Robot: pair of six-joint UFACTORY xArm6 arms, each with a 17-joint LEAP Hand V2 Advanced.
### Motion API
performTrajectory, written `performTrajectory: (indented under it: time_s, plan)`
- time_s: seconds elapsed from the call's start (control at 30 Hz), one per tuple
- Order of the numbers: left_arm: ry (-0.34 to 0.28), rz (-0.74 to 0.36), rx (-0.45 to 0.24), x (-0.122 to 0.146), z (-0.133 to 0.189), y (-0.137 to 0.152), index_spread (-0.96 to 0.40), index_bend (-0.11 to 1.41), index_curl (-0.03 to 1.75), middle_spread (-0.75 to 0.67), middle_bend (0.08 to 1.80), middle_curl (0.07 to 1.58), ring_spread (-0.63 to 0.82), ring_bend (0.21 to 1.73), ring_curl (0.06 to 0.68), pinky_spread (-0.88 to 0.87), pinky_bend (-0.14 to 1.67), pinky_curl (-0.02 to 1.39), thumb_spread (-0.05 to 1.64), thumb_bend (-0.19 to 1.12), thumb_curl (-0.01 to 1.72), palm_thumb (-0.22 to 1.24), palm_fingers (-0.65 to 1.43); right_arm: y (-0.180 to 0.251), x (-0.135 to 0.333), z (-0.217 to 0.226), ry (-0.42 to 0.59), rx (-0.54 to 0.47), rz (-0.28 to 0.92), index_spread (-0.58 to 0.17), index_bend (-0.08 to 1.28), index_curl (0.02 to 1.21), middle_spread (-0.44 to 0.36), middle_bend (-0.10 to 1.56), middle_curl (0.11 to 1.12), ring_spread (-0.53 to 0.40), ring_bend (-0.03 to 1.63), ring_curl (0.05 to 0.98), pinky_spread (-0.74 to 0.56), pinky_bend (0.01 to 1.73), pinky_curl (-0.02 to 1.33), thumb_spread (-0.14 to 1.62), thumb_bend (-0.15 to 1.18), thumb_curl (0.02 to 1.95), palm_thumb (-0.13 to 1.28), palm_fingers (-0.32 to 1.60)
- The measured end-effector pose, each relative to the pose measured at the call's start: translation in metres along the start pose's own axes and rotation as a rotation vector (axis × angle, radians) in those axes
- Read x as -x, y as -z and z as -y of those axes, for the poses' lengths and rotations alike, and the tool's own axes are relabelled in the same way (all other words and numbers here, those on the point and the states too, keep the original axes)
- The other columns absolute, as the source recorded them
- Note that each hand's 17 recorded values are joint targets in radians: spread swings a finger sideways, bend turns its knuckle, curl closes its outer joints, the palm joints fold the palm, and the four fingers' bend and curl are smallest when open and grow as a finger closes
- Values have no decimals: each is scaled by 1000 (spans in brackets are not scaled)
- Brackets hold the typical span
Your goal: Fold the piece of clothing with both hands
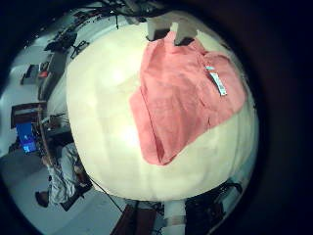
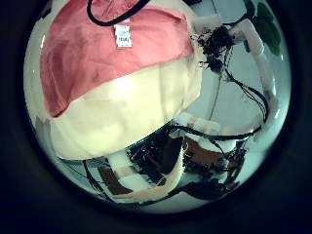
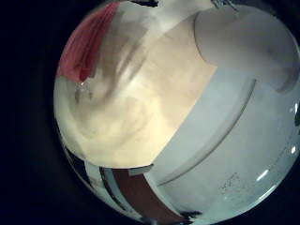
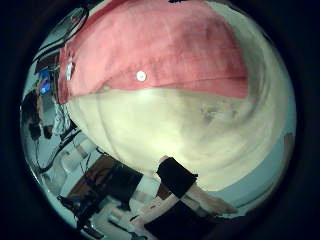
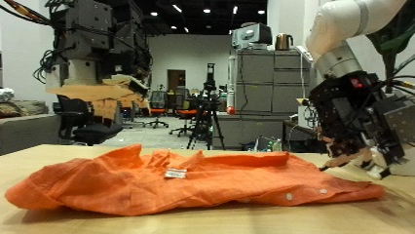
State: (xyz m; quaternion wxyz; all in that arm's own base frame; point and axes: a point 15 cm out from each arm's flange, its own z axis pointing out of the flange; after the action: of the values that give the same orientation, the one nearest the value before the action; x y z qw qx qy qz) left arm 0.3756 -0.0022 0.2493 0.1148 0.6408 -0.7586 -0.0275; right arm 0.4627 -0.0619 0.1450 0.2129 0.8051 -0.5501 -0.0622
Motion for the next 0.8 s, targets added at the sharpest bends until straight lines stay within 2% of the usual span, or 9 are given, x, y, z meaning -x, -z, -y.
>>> performTrajectory:
  time_s: [0.17,0.27,0.33,0.37,0.43,0.47,0.5,0.6,0.8]
  plan:
    - [3,6,1,2,-4,-1,62,164,301,439,169,208,590,401,206,564,232,308,946,-28,303,85,-48,-14,5,6,7,22,6,-350,167,317,-16,211,315,162,358,222,311,362,328,961,-15,306,537,64]
    - [8,5,-3,3,-6,1,65,165,303,439,171,210,590,399,207,564,229,311,953,-27,302,87,-47,-13,3,14,11,-5,-7,-324,194,322,-31,274,334,97,405,231,267,305,306,951,-5,329,631,246]
    - [9,5,-3,3,-6,1,66,165,303,439,172,211,590,397,207,564,228,311,954,-27,301,87,-45,-13,1,15,13,-6,-14,-328,200,329,-72,338,354,14,467,241,172,268,286,937,-5,342,684,426]
    - [10,5,-5,4,-6,1,66,165,302,437,174,213,590,395,207,564,228,311,955,-27,301,87,-42,-12,0,14,15,-6,-21,-355,204,328,-108,397,371,-79,571,258,41,312,282,930,-5,351,720,719]
    - [9,7,-12,4,-5,4,67,165,302,426,178,219,590,390,207,558,224,312,957,-27,301,88,-38,-7,-8,12,21,-9,-58,-380,213,333,-146,433,383,-167,677,271,-127,404,275,922,-6,360,756,1044]
    - [9,7,-14,4,-5,5,67,165,302,424,177,221,590,389,207,558,223,312,958,-27,301,88,-38,-7,-9,11,19,-9,-59,-387,213,348,-166,441,395,-204,694,289,-201,429,285,917,-11,363,769,1050]
    - [9,7,-15,4,-5,5,67,165,302,423,177,221,591,388,207,557,223,312,958,-27,301,88,-38,-6,-10,9,16,-11,-59,-403,258,385,-183,499,426,-244,743,326,-296,495,317,911,-13,367,783,1204]
    - [9,7,-17,3,-5,6,67,168,304,411,181,229,590,385,208,555,217,313,959,-27,301,88,-26,-2,-17,2,0,-22,-61,-418,416,473,-210,656,496,-285,847,391,-471,623,370,898,-14,376,823,1410]
    - [11,7,-20,5,-2,7,75,172,309,407,181,238,589,379,210,552,211,315,959,-27,298,94,-22,-8,-26,-16,-18,-54,-61,-371,731,626,-178,945,613,-267,1053,484,-493,867,481,906,15,418,968,1438]
